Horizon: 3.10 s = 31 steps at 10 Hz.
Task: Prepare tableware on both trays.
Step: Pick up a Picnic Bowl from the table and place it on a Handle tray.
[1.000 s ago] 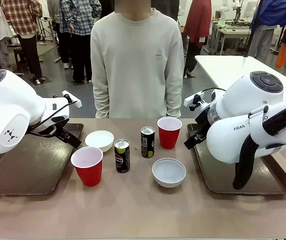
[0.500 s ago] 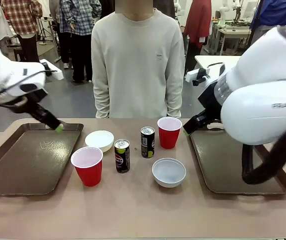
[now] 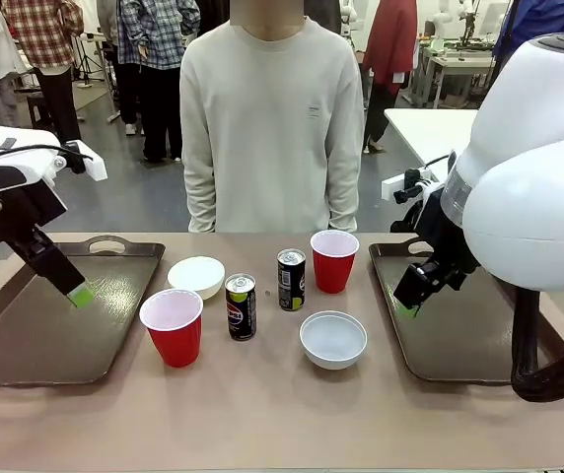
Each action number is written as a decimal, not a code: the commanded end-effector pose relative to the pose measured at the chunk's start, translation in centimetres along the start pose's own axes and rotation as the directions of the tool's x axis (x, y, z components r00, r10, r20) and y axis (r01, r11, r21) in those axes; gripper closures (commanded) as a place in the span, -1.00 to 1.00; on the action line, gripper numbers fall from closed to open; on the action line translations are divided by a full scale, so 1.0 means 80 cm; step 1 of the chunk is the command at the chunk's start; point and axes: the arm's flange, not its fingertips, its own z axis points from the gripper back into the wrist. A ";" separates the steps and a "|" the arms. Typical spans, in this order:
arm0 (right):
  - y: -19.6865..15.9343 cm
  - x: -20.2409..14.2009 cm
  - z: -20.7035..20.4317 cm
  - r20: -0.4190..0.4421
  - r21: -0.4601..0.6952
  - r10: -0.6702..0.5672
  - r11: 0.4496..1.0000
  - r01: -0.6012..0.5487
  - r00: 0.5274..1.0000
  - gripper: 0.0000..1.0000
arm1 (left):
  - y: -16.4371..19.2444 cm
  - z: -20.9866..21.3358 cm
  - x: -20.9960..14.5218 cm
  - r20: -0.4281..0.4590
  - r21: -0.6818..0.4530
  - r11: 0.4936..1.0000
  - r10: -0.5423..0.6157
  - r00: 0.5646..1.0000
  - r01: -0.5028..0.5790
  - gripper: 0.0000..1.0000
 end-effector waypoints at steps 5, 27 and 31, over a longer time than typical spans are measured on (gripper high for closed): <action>-0.166 -0.128 0.020 0.388 0.912 -0.274 0.250 -0.324 0.880 -1.00 | 0.111 -0.020 -0.095 0.314 -0.747 0.663 0.419 0.852 -0.050 -1.00; -0.153 -0.005 -0.042 -0.127 0.886 -0.436 0.355 0.299 0.891 -1.00 | 0.165 -0.032 -0.111 0.108 -0.808 0.524 0.581 0.807 -0.270 -1.00; -0.071 0.140 -0.048 -0.384 0.566 -0.439 0.583 0.583 0.812 -1.00 | 0.165 -0.032 -0.111 0.108 -0.808 0.524 0.581 0.807 -0.270 -1.00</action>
